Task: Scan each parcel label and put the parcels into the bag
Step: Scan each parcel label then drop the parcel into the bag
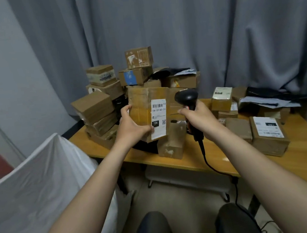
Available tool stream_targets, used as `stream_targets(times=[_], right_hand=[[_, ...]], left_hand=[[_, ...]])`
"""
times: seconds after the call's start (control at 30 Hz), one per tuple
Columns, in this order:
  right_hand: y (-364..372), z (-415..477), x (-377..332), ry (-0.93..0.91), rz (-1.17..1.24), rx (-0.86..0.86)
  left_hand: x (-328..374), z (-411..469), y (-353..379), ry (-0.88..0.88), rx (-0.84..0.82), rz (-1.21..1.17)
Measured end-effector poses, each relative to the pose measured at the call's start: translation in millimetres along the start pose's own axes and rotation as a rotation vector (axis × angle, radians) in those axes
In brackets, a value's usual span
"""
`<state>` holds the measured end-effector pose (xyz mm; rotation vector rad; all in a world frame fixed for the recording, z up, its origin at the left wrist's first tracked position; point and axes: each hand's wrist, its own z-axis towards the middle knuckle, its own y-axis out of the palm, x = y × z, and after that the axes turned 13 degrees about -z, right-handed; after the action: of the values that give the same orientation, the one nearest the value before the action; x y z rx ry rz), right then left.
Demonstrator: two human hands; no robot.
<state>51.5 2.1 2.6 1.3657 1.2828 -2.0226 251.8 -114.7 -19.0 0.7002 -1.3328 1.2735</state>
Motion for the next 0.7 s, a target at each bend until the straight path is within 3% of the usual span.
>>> stream_targets(times=[0.2,0.43,0.7], right_hand=[[46,-5,-3,-0.024,-0.045,-0.029],[98,-9,-10,-0.051,-0.093,-0.127],[149,-22,-16,-0.049,-0.111,-0.239]], left_hand=[[-22,-39,-58,0.017,0.083,0.16],[-62,-87,-136,-0.182,0.143,0.499],[-107,-119,-185,-0.397,0.188,0.724]])
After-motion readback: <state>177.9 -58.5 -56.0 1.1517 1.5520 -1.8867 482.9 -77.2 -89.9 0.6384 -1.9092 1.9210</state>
